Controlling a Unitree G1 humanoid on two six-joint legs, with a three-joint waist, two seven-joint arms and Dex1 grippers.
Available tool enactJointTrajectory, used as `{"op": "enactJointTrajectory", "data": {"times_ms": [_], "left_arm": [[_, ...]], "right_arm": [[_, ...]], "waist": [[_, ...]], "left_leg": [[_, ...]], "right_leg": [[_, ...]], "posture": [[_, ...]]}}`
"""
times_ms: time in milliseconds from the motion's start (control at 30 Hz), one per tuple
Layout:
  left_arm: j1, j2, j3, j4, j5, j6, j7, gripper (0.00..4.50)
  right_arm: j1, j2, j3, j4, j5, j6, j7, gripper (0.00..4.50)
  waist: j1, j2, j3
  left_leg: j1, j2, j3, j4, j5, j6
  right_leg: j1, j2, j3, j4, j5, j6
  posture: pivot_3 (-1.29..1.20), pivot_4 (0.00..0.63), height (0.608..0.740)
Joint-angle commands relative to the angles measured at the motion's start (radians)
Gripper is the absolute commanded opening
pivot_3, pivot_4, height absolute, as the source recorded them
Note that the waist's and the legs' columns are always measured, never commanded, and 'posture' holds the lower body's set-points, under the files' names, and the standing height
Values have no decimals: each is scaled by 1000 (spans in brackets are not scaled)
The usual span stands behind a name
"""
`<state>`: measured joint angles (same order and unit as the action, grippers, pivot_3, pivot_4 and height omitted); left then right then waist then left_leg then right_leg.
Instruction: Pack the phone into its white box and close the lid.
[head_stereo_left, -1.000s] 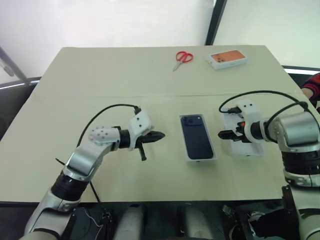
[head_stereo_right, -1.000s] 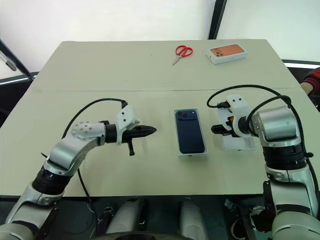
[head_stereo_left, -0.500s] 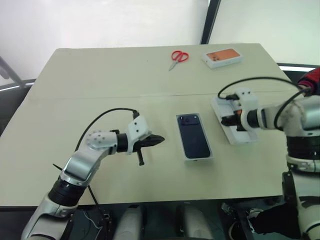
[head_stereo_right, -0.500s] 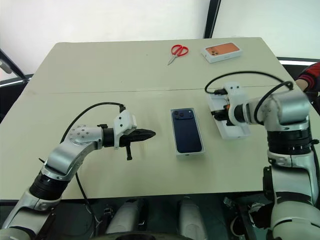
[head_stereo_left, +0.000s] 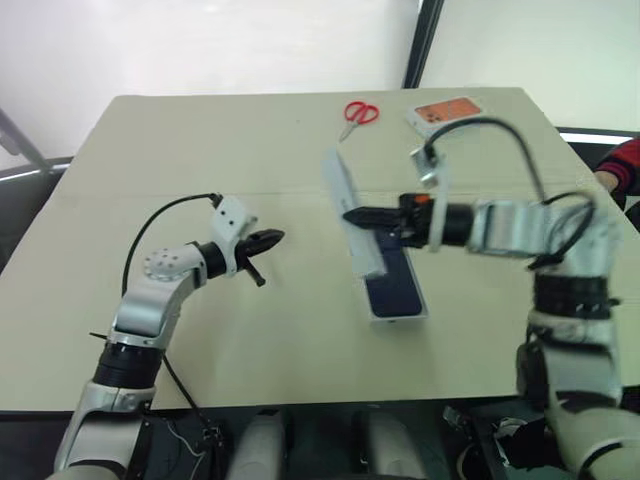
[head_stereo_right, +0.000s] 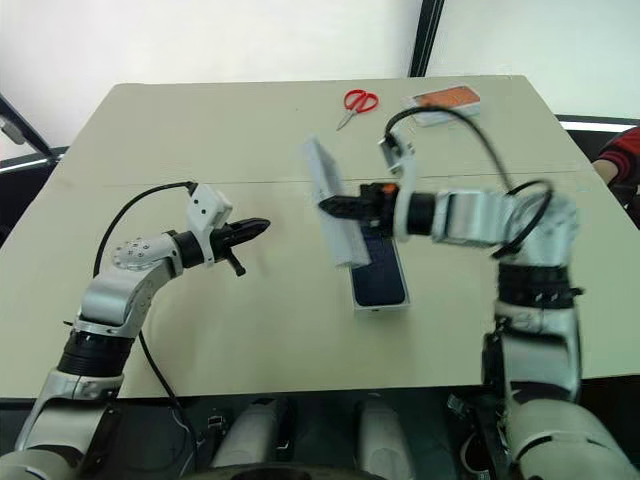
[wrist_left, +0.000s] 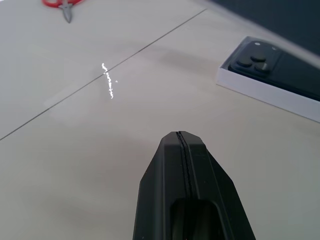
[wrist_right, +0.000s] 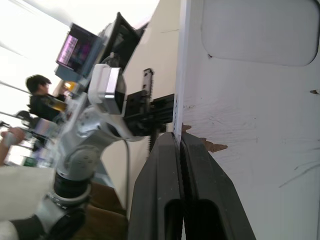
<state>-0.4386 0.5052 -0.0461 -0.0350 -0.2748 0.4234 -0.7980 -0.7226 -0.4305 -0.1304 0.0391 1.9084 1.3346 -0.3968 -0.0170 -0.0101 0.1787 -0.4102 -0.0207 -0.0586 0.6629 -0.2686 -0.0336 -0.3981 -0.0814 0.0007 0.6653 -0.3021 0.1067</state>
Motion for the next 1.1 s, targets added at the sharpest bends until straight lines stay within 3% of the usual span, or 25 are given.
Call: {"op": "enactJointTrajectory", "data": {"times_ms": [33,233,367,533,633,700,800,1000,1100], "left_arm": [[12,33,0,-53,-25,-31,-68,0],[78,72,11,-134,-94,5,-154,0],[93,93,16,-138,-94,14,-154,0],[93,100,11,-133,-94,9,-154,0],[81,86,-9,-128,-85,7,-148,0],[73,71,-24,-129,-81,4,-143,0],[41,16,-75,-117,-64,2,-122,0],[-11,-78,-143,-83,-37,-1,-92,0],[-39,-131,-179,-61,-25,2,-78,0]], "right_arm": [[45,104,-11,-120,64,-102,-118,53],[149,261,1,-234,64,-199,-322,53],[218,294,-16,-242,64,-229,-455,53],[246,279,-39,-233,64,-214,-485,53],[233,216,-54,-199,64,-175,-446,913],[212,178,-66,-173,64,-155,-418,1911],[125,11,-66,-100,64,-82,-310,3459],[-15,-249,-16,1,64,-11,-172,3459],[-66,-379,34,-20,-26,26,-97,3459]], "waist": [[-2,1,0],[-2,1,0],[3,1,0],[-2,2,0],[1,2,0],[3,2,0],[5,3,1],[2,4,1],[3,4,2]], "left_leg": [[0,0,0,0,0,0],[0,1,0,-1,0,0],[0,0,0,-1,0,0],[1,1,0,-1,0,0],[1,1,0,-1,0,0],[1,0,0,-1,0,0],[1,0,0,-1,0,0],[0,1,1,-1,-1,1],[0,1,1,-1,-1,1]], "right_leg": [[-1,0,0,1,0,0],[-2,1,1,1,0,0],[-1,1,1,1,0,0],[-1,2,1,1,0,0],[-1,2,1,1,0,0],[0,1,1,0,0,0],[0,1,1,0,0,0],[-1,2,1,-1,0,0],[-1,2,1,-1,0,0]], "posture": [[0,150,740],[0,150,740],[0,150,740],[0,150,740],[0,150,740],[0,150,740],[0,150,740],[0,150,740],[0,150,740]]}}
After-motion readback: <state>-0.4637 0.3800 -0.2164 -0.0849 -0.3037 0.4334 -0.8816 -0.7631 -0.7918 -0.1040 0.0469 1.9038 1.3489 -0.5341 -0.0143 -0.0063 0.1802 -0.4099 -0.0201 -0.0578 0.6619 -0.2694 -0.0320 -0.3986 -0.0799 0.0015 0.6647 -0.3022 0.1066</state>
